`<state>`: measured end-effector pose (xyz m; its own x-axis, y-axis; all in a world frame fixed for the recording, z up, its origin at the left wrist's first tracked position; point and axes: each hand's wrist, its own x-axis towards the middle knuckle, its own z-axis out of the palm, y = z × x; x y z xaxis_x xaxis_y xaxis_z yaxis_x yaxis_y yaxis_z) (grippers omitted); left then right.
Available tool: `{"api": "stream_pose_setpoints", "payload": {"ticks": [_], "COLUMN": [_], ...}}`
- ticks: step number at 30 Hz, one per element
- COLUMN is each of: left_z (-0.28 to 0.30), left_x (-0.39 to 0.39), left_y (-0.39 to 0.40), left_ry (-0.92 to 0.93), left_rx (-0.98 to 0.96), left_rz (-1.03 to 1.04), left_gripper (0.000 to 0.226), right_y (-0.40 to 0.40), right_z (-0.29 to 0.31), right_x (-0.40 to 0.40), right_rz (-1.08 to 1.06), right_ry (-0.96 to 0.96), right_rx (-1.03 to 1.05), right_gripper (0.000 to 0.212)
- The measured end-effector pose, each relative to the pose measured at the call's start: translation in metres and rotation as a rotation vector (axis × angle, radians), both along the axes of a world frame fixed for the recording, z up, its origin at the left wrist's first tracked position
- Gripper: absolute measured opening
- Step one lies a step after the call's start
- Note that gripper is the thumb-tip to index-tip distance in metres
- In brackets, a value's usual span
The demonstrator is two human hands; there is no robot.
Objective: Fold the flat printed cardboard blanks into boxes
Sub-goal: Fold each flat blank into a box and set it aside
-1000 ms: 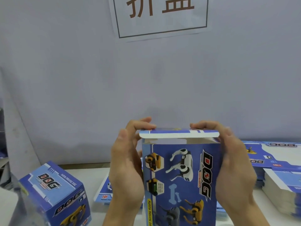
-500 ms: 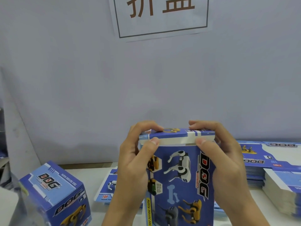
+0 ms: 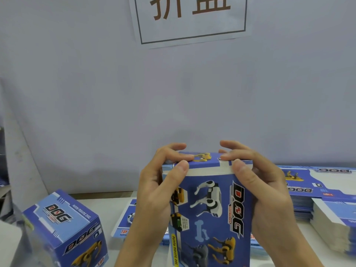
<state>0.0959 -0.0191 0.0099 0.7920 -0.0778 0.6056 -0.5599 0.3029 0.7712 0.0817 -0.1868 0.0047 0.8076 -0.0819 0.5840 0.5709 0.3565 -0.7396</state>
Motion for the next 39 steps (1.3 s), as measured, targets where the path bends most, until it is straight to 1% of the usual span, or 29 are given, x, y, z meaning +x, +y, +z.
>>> {"api": "stream_pose_setpoints", "payload": {"ticks": [2, 4, 7, 10, 12, 14, 17, 19, 21, 23, 26, 28, 31, 36, 37, 39], "left_z": [-0.001, -0.002, -0.003, -0.004, -0.006, -0.006, -0.004, -0.004, -0.004, -0.005, -0.005, -0.006, -0.007, -0.008, -0.008, -0.008], "left_x": [0.001, 0.002, 0.003, 0.004, 0.004, 0.004, 0.002, 0.001, 0.000, 0.001, 0.003, 0.003, 0.004, 0.004, 0.004, 0.005], "left_y": [0.001, 0.001, 0.000, 0.001, 0.002, 0.002, 0.001, 0.000, -0.002, -0.003, -0.003, -0.002, 0.001, 0.002, 0.002, 0.002], "left_ry": [0.007, 0.008, -0.004, 0.004, 0.016, 0.029, 0.038, 0.036, 0.041, 0.052, 0.043, 0.029, 0.016, 0.025, 0.037, 0.071], "left_rx": [-0.015, -0.013, -0.008, -0.004, 0.006, 0.015, 0.019, 0.017, 0.017, 0.009, -0.003, 0.001, -0.005, -0.012, -0.006, 0.016], "left_rz": [0.019, 0.042, 0.049, 0.048, 0.057, 0.058, 0.058, 0.056, 0.072, 0.094, 0.110, 0.112, 0.091, 0.053, 0.030, -0.020], "left_gripper": [0.021, 0.022, 0.024, 0.022, 0.016, 0.018, 0.030, 0.030, 0.027, 0.022, 0.016, 0.013, 0.015, 0.017, 0.019, 0.033], "right_y": [0.000, 0.001, 0.005, 0.007, 0.007, 0.007, 0.009, 0.008, 0.006, 0.005, 0.004, 0.006, 0.010, 0.005, 0.002, -0.002], "right_z": [0.000, 0.000, 0.003, 0.004, 0.003, 0.003, 0.004, 0.004, 0.002, 0.001, -0.002, -0.001, 0.002, 0.004, 0.003, 0.003], "right_x": [0.001, 0.001, 0.000, -0.002, -0.001, -0.001, -0.002, -0.003, -0.002, -0.001, -0.002, -0.002, -0.001, 0.002, 0.002, 0.002], "right_rz": [0.008, -0.003, -0.047, -0.058, -0.064, -0.066, -0.073, -0.058, -0.043, -0.018, 0.014, -0.014, -0.067, 0.007, 0.037, 0.093], "right_ry": [0.007, 0.008, -0.007, 0.009, 0.045, 0.061, 0.044, 0.035, 0.039, 0.050, 0.051, 0.033, 0.004, 0.054, 0.074, 0.108], "right_rx": [-0.003, -0.007, -0.027, -0.029, -0.035, -0.039, -0.044, -0.050, -0.064, -0.069, -0.058, -0.069, -0.073, -0.032, -0.027, -0.010], "right_gripper": [0.017, 0.011, 0.018, 0.013, 0.016, 0.018, 0.024, 0.025, 0.023, 0.017, 0.022, 0.021, 0.018, 0.020, 0.022, 0.024]}}
